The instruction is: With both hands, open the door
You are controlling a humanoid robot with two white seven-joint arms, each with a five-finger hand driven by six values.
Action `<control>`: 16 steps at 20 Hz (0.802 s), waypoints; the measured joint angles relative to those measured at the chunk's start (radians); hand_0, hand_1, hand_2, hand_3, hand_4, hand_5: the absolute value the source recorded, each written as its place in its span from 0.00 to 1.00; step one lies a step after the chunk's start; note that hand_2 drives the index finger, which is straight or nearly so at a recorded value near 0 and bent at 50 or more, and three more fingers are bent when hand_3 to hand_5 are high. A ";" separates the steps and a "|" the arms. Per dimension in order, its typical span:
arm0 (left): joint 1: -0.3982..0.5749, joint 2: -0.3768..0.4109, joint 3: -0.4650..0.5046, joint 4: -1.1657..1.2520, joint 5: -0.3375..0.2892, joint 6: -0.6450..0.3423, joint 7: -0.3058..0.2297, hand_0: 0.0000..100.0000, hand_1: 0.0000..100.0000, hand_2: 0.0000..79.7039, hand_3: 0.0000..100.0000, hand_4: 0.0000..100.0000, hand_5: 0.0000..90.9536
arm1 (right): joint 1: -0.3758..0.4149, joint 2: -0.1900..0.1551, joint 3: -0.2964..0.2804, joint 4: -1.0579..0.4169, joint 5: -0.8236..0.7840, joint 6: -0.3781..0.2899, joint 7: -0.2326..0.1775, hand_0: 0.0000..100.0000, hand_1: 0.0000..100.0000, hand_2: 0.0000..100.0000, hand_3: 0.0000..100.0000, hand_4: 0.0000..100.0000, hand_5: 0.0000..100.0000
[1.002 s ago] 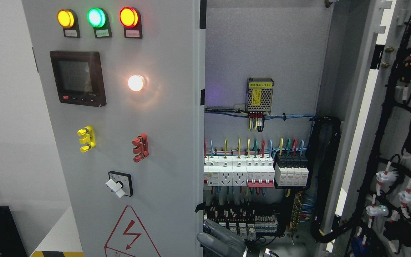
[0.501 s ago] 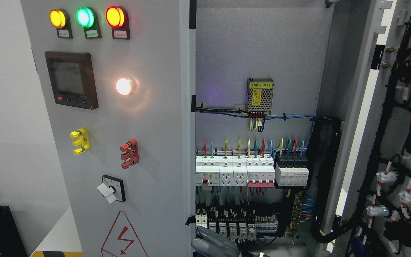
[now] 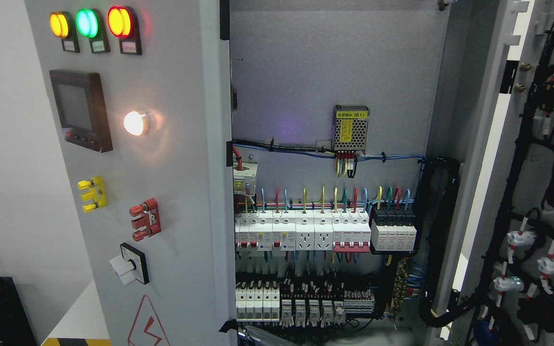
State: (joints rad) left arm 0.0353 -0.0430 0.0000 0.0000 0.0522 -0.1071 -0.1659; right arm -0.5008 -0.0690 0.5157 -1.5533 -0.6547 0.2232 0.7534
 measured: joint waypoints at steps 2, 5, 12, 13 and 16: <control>0.000 0.000 0.000 0.000 0.000 0.000 0.000 0.12 0.39 0.00 0.00 0.00 0.00 | 0.003 0.001 0.014 -0.012 -0.001 0.000 0.000 0.12 0.39 0.00 0.00 0.00 0.00; 0.000 0.000 0.000 0.000 0.000 0.000 0.000 0.12 0.39 0.00 0.00 0.00 0.00 | 0.006 0.005 0.033 -0.026 -0.001 0.001 0.001 0.12 0.39 0.00 0.00 0.00 0.00; 0.000 0.000 0.000 0.000 0.000 0.000 0.000 0.12 0.39 0.00 0.00 0.00 0.00 | 0.007 0.036 0.071 -0.047 0.001 0.046 -0.001 0.12 0.39 0.00 0.00 0.00 0.00; 0.000 0.000 0.000 0.000 0.000 0.000 0.000 0.12 0.39 0.00 0.00 0.00 0.00 | 0.006 0.043 0.075 -0.049 0.003 0.049 -0.006 0.12 0.39 0.00 0.00 0.00 0.00; 0.000 0.000 0.000 0.000 0.000 0.000 0.000 0.12 0.39 0.00 0.00 0.00 0.00 | 0.007 0.063 0.089 -0.054 0.012 0.054 -0.010 0.12 0.39 0.00 0.00 0.00 0.00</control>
State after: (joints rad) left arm 0.0353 -0.0431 0.0000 0.0000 0.0522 -0.1071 -0.1660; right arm -0.4941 -0.0059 0.6051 -1.6072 -0.6429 0.2770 0.7430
